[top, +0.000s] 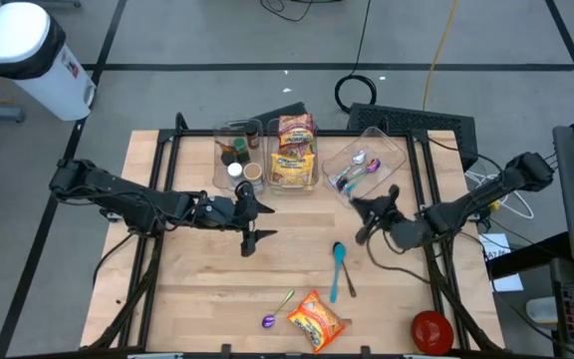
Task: Pick & Place Food Item
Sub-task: Put the white patterned spoon into the right transparent bin
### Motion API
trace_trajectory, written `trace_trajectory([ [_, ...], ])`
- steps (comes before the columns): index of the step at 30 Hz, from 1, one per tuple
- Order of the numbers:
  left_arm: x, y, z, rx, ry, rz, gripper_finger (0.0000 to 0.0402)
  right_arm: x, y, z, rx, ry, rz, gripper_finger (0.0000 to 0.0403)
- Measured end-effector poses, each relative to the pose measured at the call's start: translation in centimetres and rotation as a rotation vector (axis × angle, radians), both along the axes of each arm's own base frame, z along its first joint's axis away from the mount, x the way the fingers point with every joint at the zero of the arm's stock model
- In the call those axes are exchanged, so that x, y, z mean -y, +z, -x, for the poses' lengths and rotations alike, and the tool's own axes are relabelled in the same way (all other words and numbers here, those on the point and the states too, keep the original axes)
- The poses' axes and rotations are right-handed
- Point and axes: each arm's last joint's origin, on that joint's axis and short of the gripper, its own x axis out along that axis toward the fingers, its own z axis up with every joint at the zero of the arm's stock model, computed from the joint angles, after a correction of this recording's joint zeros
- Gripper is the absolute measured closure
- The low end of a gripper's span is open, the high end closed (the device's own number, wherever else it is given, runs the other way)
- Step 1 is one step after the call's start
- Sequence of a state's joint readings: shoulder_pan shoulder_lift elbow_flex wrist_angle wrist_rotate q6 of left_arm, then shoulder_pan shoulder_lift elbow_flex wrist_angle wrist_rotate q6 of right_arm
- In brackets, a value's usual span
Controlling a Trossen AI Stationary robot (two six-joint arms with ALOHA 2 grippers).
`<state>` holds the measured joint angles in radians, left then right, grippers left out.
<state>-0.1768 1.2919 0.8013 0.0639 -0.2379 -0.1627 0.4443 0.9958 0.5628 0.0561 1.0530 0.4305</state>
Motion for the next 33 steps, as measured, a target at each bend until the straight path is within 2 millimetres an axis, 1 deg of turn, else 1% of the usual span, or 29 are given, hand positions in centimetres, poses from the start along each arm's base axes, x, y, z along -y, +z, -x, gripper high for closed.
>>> trace_trajectory([
  [7, 0.0, 0.0, 0.0, 0.002, 0.000, -0.001, 0.0119, 3.3, -2.2, 1.3, 0.219, -0.176, 0.058, 0.0384],
  [13, 0.0, 0.1, -0.1, 0.013, 0.000, 0.001, 0.0119, 6.2, -4.0, 3.3, 0.372, -0.329, 0.061, 0.0384],
  [15, 0.0, 0.1, -0.1, 0.014, 0.000, 0.000, 0.0119, 7.0, -4.5, 3.6, 0.381, -0.375, 0.057, 0.0384],
  [18, 0.0, 0.2, -0.1, 0.023, 0.010, -0.011, 0.0119, 8.1, -5.2, 3.7, 0.371, -0.446, 0.054, 0.0384],
  [23, -0.2, 0.4, -0.1, 0.048, 0.067, -0.042, 0.0119, 9.9, -5.7, 3.3, 0.399, -0.489, 0.041, 0.0383],
  [26, -0.2, 0.5, -0.2, 0.055, 0.072, -0.044, 0.0119, 10.9, -5.8, 3.3, 0.437, -0.532, 0.034, 0.0383],
  [28, -0.2, 0.5, -0.2, 0.055, 0.072, -0.043, 0.0119, 11.3, -6.0, 3.2, 0.454, -0.559, 0.028, 0.0383],
  [33, -0.2, 0.5, -0.2, 0.055, 0.073, -0.042, 0.0119, 11.6, -7.3, 2.8, 0.409, -0.568, 0.002, 0.0383],
])
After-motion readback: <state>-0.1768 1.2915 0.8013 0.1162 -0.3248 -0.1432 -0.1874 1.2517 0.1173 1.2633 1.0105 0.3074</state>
